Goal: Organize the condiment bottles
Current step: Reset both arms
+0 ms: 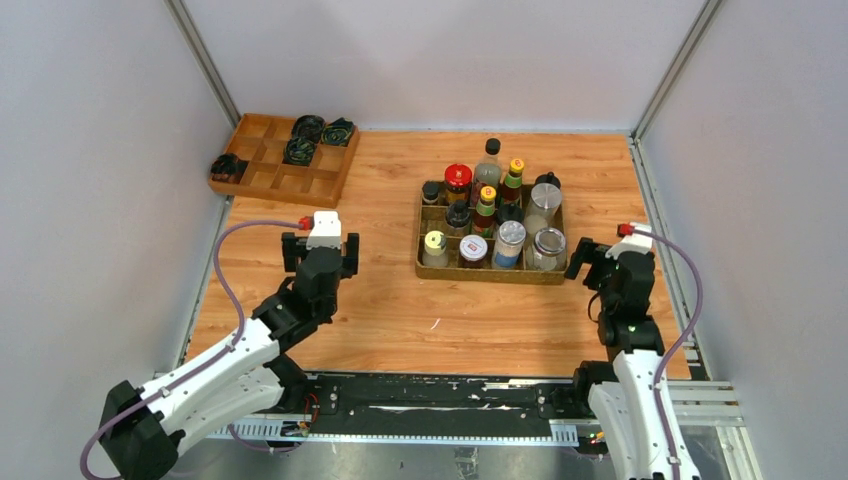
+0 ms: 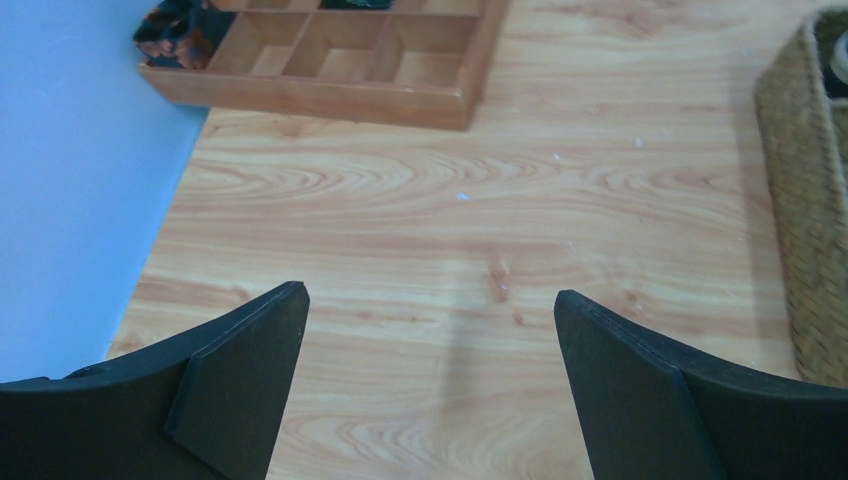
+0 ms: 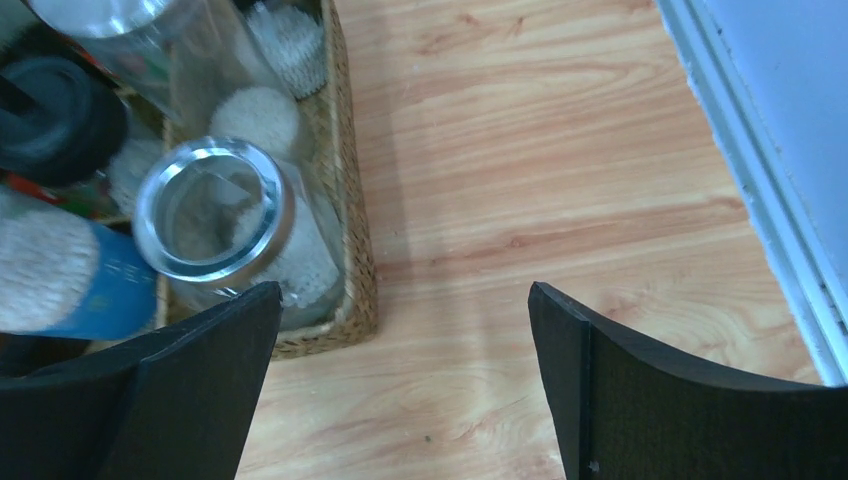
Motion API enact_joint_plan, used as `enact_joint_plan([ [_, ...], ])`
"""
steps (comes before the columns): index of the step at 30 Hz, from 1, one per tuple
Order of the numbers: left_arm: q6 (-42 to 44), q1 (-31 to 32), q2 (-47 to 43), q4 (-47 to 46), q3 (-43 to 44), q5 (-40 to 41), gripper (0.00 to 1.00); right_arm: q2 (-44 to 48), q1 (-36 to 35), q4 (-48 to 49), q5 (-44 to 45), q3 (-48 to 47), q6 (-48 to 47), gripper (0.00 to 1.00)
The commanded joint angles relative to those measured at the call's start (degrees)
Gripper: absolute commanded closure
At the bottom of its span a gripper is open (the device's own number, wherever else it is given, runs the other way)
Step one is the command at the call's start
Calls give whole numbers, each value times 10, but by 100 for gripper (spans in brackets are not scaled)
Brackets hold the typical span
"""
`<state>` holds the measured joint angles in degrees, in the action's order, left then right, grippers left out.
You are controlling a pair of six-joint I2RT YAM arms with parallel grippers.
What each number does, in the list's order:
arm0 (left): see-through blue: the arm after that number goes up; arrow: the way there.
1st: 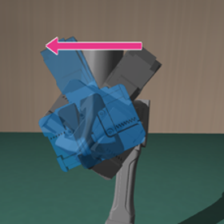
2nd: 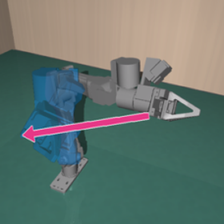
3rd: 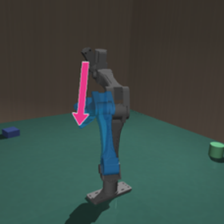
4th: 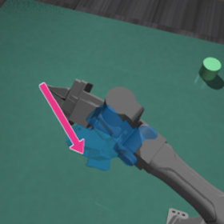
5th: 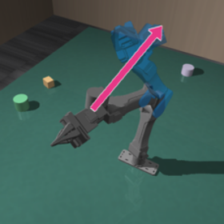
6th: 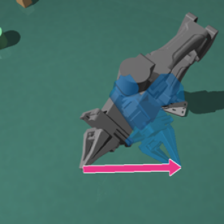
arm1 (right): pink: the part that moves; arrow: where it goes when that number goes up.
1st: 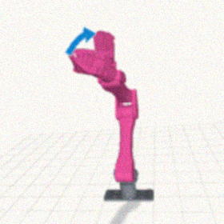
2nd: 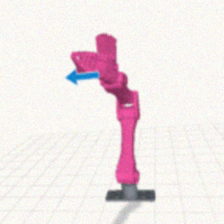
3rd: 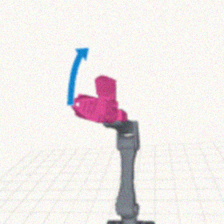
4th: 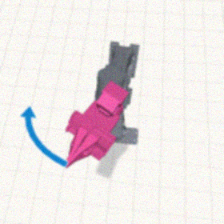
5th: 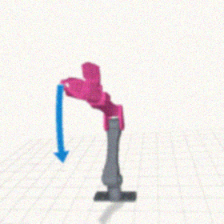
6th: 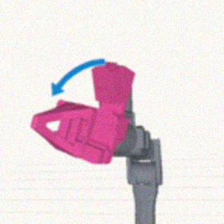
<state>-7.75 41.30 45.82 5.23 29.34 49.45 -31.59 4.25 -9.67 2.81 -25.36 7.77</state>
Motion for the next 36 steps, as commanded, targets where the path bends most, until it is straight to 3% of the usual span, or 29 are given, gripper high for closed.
enact_joint_plan([
  [1,60,-40,-34,-169,-67,15,0,37,7,166,25,104,-18,0],
  [3,76,-60,-32,-230,-101,5,0,48,7,243,35,154,-31,0],
  [7,125,-118,25,-344,-149,-103,0,12,7,405,54,227,-51,0],
  [10,156,-135,98,-385,-140,-127,0,-73,7,450,78,235,-26,0],
  [13,145,-174,152,-412,-137,-178,0,-168,7,558,68,244,-20,0],
  [17,125,-223,210,-515,-165,-242,0,-265,6,623,49,220,-32,0],
  [22,126,-234,265,-435,-98,-279,0,-326,-18,722,55,233,-72,0],
  [24,130,-234,280,-423,-83,-287,0,-360,-29,718,49,213,-93,0],
  [29,134,-234,250,-409,-87,-297,0,-486,-36,776,1,174,-125,0],
  [33,132,-235,248,-406,-86,-303,0,-479,-41,739,11,161,-133,0],
  [36,143,-235,197,-396,-96,-326,0,-466,-40,697,-4,149,-136,0],
])
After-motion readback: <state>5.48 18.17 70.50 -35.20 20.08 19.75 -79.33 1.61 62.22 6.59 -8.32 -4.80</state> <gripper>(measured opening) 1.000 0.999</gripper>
